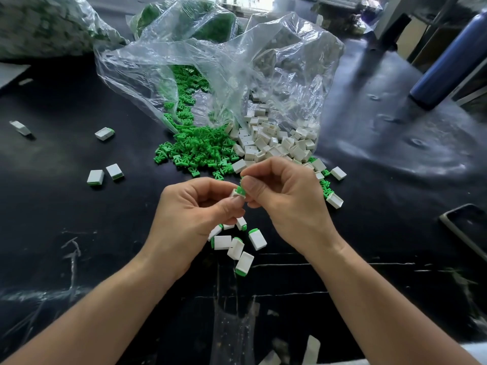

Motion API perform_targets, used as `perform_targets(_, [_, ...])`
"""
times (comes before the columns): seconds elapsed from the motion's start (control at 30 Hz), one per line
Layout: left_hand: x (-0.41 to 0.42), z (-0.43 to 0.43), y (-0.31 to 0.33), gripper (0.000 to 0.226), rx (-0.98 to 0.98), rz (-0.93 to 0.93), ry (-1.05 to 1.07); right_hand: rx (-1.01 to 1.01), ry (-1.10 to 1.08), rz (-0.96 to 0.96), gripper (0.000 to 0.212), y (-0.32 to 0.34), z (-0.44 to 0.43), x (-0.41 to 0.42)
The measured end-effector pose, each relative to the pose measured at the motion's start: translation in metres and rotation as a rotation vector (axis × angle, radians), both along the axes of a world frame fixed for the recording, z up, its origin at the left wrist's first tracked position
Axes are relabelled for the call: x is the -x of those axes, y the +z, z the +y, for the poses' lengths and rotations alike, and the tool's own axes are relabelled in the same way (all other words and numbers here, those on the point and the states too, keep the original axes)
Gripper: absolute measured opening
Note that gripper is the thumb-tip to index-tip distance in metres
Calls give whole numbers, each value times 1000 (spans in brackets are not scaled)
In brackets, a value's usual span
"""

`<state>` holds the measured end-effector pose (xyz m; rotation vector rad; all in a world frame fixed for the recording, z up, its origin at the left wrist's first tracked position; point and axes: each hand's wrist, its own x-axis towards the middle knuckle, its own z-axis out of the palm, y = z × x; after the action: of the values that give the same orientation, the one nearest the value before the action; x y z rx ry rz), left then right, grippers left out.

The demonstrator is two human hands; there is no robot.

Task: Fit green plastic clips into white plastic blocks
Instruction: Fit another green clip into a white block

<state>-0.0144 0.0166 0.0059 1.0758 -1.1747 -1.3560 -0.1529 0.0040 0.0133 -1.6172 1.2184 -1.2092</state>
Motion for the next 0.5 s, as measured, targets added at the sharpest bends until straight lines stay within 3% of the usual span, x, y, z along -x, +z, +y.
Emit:
perform_targets(0.3, [3, 4, 1, 23, 32, -30, 10, 54, -27, 35, 30, -4, 2, -6])
perform_targets(0.5, [2, 2, 0, 18, 14, 25, 45, 105, 46, 81, 12, -3, 0, -1])
